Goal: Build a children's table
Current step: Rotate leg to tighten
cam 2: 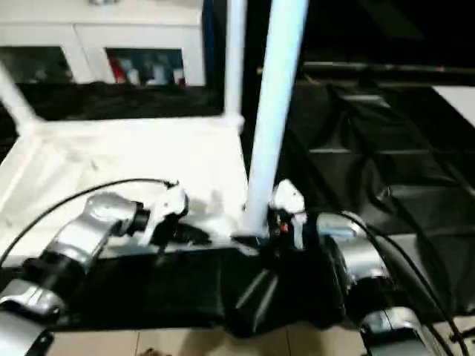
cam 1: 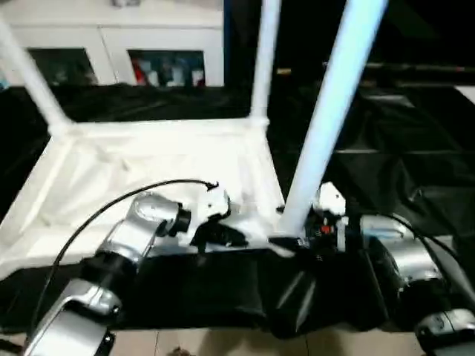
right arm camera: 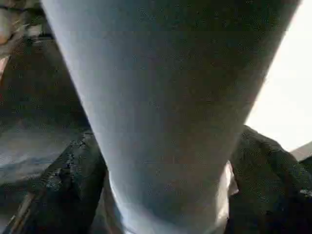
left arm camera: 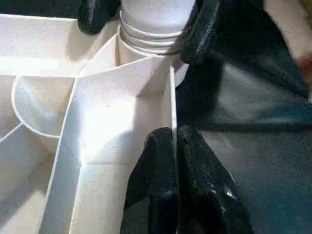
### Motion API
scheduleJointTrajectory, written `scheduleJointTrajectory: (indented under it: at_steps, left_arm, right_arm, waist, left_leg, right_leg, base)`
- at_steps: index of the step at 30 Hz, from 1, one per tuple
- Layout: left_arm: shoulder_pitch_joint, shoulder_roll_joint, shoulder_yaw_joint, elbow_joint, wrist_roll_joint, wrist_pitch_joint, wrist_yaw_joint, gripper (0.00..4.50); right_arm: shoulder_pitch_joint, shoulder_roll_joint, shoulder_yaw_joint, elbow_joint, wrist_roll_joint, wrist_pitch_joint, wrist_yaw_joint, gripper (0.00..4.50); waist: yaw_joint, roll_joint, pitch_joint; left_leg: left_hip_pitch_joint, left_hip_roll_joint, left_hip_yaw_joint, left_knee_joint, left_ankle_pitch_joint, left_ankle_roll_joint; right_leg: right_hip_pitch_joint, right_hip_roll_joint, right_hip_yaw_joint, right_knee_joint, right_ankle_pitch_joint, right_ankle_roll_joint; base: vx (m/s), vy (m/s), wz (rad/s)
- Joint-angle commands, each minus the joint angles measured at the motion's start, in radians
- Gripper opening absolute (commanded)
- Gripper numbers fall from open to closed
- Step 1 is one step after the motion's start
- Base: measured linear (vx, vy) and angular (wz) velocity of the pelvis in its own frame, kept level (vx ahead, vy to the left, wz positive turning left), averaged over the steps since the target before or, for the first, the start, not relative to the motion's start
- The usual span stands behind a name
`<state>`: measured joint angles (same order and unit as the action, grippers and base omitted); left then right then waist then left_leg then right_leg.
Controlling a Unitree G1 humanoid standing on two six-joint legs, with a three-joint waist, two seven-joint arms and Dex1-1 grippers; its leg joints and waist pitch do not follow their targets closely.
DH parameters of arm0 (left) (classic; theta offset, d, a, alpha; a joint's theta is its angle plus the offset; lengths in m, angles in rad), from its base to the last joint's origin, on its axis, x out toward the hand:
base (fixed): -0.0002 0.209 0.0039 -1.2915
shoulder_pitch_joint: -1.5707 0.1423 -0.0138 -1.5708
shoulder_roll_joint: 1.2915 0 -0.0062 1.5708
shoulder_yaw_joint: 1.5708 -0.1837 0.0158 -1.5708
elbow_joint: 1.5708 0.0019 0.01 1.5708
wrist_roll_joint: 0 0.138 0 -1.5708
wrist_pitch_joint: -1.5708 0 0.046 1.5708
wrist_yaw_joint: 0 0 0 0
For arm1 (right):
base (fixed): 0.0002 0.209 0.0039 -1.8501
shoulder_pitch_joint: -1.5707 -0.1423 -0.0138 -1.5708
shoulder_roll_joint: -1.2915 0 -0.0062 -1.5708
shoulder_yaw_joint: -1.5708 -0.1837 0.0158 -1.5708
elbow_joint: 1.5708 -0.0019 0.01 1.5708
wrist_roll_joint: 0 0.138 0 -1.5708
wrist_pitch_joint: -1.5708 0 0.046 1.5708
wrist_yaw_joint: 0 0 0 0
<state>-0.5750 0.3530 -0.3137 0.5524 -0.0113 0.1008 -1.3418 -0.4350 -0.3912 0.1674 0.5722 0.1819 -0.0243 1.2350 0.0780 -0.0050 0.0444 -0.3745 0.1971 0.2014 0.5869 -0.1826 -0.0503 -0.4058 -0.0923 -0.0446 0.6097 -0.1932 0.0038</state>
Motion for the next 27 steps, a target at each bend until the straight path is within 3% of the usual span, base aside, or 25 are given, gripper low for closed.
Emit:
scheduleJointTrajectory:
  at_steps: [1,4,5,10,15,18,23,24,27]
  left_arm:
    - [0.009,0.002,-0.01,-0.016,-0.028,-0.013,-0.04,0.0]
    - [0.009,0.013,-0.003,-0.019,-0.033,-0.011,-0.039,0.0]
    - [0.009,0.018,0.007,-0.023,-0.036,-0.008,-0.036,0.0]
    - [0.01,0.016,0.015,-0.026,-0.042,-0.002,-0.031,0.0]
    - [0.003,-0.002,0.029,-0.002,-0.034,0.003,0.029,0.0]
    - [-0.007,-0.012,0.034,0.019,-0.023,0.002,0.065,0.0]
    - [-0.062,-0.082,0.06,0.128,0.019,0.016,0.255,0.0]
    - [-0.087,-0.121,0.068,0.168,0.032,0.028,0.338,0.0]
    - [-0.113,-0.169,0.077,0.209,0.041,0.044,0.428,0.0]
  right_arm:
    - [0.001,-0.013,0.008,-0.021,-0.004,0.007,0.016,3.85]
    - [0.005,-0.012,0.008,-0.029,0.003,0.016,0.022,3.69]
    - [0.008,-0.004,0.006,-0.037,0.012,0.03,0.033,3.69]
    - [0.013,0.012,0.01,-0.046,0.026,0.044,0.037,3.29]
    - [0.025,0.044,0.003,-0.036,0.011,0.05,-0.035,2.8]
    - [0.025,0.06,-0.003,-0.024,0.001,0.055,-0.081,2.74]
    - [-0.006,0.156,-0.033,0.083,-0.07,0.062,-0.375,2.72]
    - [-0.033,0.2,-0.054,0.141,-0.09,0.068,-0.517,2.72]
    - [-0.067,0.248,-0.079,0.205,-0.101,0.078,-0.665,2.72]
  waist:
    - [-0.007,-0.015,-0.048]
    - [-0.007,-0.015,-0.046]
    - [-0.007,-0.021,-0.046]
    - [-0.007,-0.022,-0.045]
    - [-0.01,-0.023,-0.042]
    - [-0.019,-0.023,-0.039]
    - [-0.028,-0.02,-0.041]
    - [-0.034,-0.012,-0.041]
    - [-0.041,-0.016,-0.043]
  left_leg:
    - [0.017,0.041,-0.011,-0.076,-0.254,0.053]
    - [0.017,0.04,-0.014,-0.078,-0.268,0.035]
    - [0.016,0.04,-0.013,-0.077,-0.259,0.039]
    - [0.014,0.039,-0.012,-0.075,-0.23,0.05]
    - [0.015,0.039,-0.013,-0.078,-0.246,0.039]
    - [0.015,0.037,-0.016,-0.081,-0.274,0.026]
    - [0.018,0.035,-0.019,-0.083,-0.288,-0.001]
    - [0.019,0.032,-0.022,-0.085,-0.306,-0.018]
    - [0.021,0.031,-0.021,-0.084,-0.309,-0.022]
  right_leg:
    - [0.036,-0.044,0.033,-0.077,-0.229,-0.239]
    - [0.036,-0.047,0.036,-0.079,-0.255,-0.224]
    - [0.036,-0.047,0.036,-0.078,-0.245,-0.224]
    - [0.037,-0.048,0.037,-0.075,-0.22,-0.231]
    - [0.034,-0.05,0.038,-0.08,-0.261,-0.219]
    - [0.032,-0.05,0.038,-0.086,-0.313,-0.202]
    - [0.03,-0.05,0.04,-0.089,-0.336,-0.19]
    - [0.027,-0.053,0.041,-0.09,-0.365,-0.186]
    - [0.028,-0.05,0.041,-0.091,-0.343,-0.189]
  base:
    - [0.0,0.0,0.0]
    - [0.0,0.0,0.0]
    - [0.0,0.0,0.0]
    - [0.0,0.0,0.0]
    - [0.0,0.0,0.0]
    - [0.0,0.0,0.0]
    - [0.0,0.0,0.0]
    - [0.0,0.0,0.0]
    - [0.0,0.0,0.0]
